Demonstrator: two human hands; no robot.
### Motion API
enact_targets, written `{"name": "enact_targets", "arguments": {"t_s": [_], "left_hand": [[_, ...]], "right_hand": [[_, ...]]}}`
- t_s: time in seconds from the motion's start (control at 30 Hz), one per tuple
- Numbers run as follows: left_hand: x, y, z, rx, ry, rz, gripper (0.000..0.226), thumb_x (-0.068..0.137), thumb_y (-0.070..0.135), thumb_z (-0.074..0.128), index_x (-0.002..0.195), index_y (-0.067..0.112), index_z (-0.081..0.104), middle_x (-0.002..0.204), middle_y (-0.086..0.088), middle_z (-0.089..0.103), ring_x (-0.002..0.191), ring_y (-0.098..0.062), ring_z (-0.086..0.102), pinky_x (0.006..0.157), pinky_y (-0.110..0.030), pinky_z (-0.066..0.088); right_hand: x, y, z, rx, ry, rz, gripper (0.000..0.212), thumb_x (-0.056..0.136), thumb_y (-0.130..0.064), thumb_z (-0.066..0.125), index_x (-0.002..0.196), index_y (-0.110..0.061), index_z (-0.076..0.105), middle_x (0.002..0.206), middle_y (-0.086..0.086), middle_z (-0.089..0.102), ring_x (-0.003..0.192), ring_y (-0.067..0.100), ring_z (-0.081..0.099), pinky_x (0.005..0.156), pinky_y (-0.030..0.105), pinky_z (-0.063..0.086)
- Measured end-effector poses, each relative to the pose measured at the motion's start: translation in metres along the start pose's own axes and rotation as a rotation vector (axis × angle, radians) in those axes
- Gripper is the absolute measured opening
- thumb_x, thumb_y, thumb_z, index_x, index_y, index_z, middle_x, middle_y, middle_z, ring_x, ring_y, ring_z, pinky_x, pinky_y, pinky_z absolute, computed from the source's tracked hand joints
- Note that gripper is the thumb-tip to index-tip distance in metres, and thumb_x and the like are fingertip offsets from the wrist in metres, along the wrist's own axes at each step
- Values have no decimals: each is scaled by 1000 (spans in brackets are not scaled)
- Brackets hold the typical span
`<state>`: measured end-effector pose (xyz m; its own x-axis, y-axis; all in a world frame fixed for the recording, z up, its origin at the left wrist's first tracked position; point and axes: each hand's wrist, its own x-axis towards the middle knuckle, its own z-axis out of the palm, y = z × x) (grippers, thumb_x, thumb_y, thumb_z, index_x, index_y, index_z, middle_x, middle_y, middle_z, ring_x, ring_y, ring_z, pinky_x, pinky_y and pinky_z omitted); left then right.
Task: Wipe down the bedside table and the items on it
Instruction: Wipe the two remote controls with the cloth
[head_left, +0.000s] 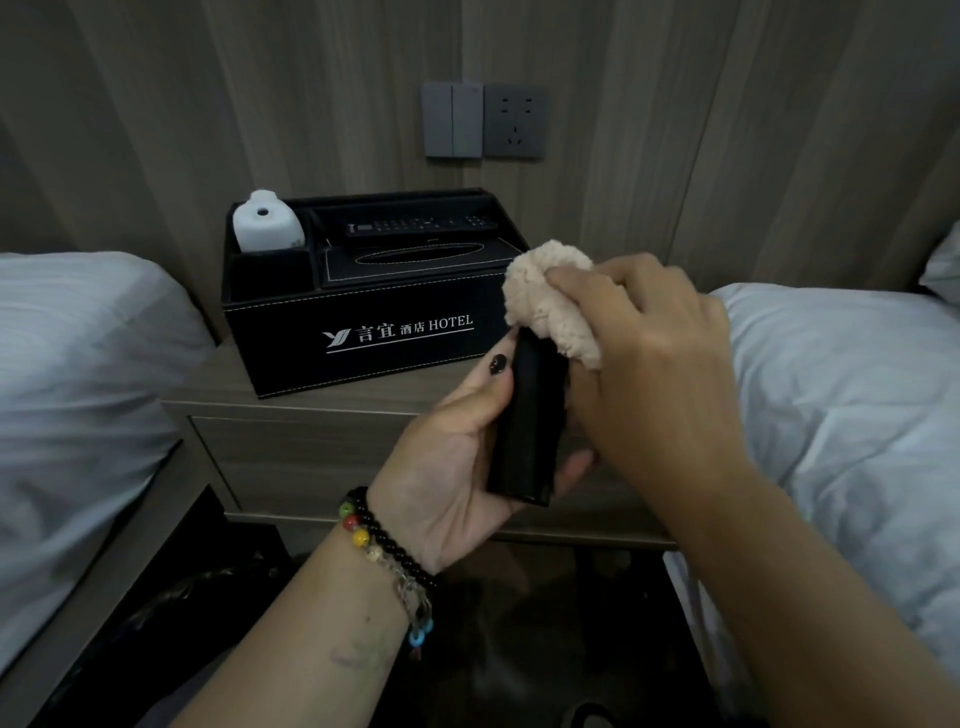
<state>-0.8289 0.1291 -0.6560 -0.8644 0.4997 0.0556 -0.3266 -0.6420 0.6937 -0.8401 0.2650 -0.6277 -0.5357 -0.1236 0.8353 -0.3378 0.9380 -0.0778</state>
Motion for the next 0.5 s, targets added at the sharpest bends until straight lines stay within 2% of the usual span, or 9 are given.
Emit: {"name": "enact_targets", "arguments": {"t_s": [0.1, 0.2, 0.27, 0.37, 0.43, 0.5], "left_hand": [[1, 2, -2, 82, 5, 12, 42, 90, 26, 46, 131, 32, 57, 103, -2, 69, 81, -16, 66, 56, -27, 52], [2, 0, -2, 132, 20, 26, 43, 91, 24, 45, 132, 29, 55, 104, -1, 69, 81, -14, 65, 58, -24, 50], [2, -1, -3, 128, 34, 45, 42, 90, 22, 44, 130, 26, 57, 112, -5, 68, 88, -18, 65, 70, -29, 51], [1, 2, -4, 160, 34, 59, 43, 95, 18, 40, 136, 22, 51, 128, -12, 62, 118, -27, 58, 102, -40, 44], [-1, 5, -5, 205, 13, 60, 43, 95, 17, 40, 136, 21, 51, 130, -13, 61, 123, -29, 55, 107, -43, 40], [-3, 8, -7, 242, -23, 50, 42, 93, 18, 42, 133, 21, 55, 127, -12, 62, 113, -28, 58, 100, -41, 43]], "right_hand": [[3, 8, -1, 41, 22, 7, 41, 81, -17, 46, 116, -15, 66, 105, 8, 63, 91, 30, 58, 76, 42, 40], [1, 9, -5, 36, -35, 18, 45, 80, -23, 41, 118, -16, 65, 105, 9, 63, 92, 30, 58, 76, 42, 40], [-9, 4, -8, 39, -108, -18, 48, 76, -24, 41, 117, -16, 64, 105, 10, 62, 90, 31, 58, 75, 41, 40], [-37, -8, -12, 40, -150, -83, 42, 72, -12, 60, 114, -15, 65, 103, 8, 62, 89, 29, 58, 74, 37, 39], [-44, -10, -14, 34, -138, -93, 45, 70, -8, 63, 115, -15, 65, 103, 6, 62, 90, 28, 57, 75, 38, 40], [-37, -7, -15, 52, -108, -68, 43, 73, -10, 60, 116, -15, 64, 103, 7, 62, 90, 28, 57, 76, 40, 41]]}}
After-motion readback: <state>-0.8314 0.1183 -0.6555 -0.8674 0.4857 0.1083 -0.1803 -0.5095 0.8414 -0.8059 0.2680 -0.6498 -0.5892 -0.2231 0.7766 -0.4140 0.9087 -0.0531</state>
